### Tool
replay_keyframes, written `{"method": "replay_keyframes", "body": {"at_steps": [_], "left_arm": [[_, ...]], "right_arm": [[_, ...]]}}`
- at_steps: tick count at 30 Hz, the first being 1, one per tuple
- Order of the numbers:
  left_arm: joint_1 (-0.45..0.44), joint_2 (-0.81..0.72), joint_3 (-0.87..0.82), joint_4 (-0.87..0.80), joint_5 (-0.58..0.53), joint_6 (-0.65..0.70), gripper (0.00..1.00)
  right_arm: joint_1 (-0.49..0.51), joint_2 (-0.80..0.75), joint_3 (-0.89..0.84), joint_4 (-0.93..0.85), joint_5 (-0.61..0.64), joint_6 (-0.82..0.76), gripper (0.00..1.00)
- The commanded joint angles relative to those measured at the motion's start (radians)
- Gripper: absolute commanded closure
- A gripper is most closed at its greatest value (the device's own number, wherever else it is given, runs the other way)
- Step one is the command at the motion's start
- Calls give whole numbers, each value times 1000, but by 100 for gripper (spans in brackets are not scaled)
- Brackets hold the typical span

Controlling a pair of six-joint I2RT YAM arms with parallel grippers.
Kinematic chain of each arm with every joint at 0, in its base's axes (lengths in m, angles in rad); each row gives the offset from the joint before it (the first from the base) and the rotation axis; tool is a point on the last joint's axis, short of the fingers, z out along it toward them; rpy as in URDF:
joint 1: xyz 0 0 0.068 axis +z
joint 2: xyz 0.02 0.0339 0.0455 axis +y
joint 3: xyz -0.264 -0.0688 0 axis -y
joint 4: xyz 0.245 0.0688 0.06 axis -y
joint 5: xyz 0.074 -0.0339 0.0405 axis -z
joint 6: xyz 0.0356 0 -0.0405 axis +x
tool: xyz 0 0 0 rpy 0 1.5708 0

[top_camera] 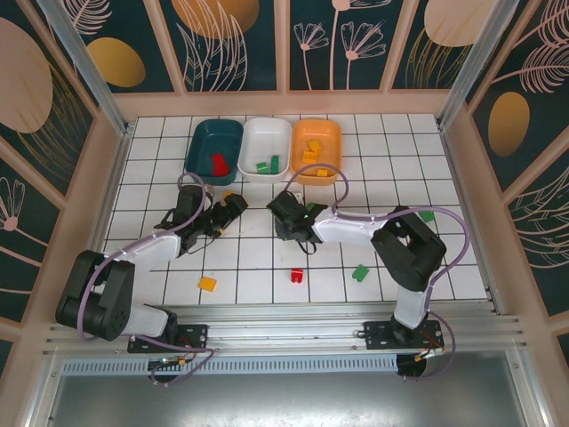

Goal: Sort the legos into containers by color

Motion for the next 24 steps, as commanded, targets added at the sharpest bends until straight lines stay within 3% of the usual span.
{"method": "replay_keyframes", "body": {"at_steps": [1,7,11,15,24], "left_arm": [[-4,-24,8,-24,-17,32,9],[5,-80,24,-108,-88,74,7],[94,-139,-11,-133,-96,53,7],[205,-231,-60,-185,-138,14,4],[214,-370,-73,-412,-174,-27,1]], "right_arm": [[12,4,33,12,44,3,68],[26,-85,81,-4,66,-37,70],[1,-103,153,-10,100,-116,70],[-84,-35,241,30,83,-168,71],[-216,237,528,68,-44,-199,71]]}}
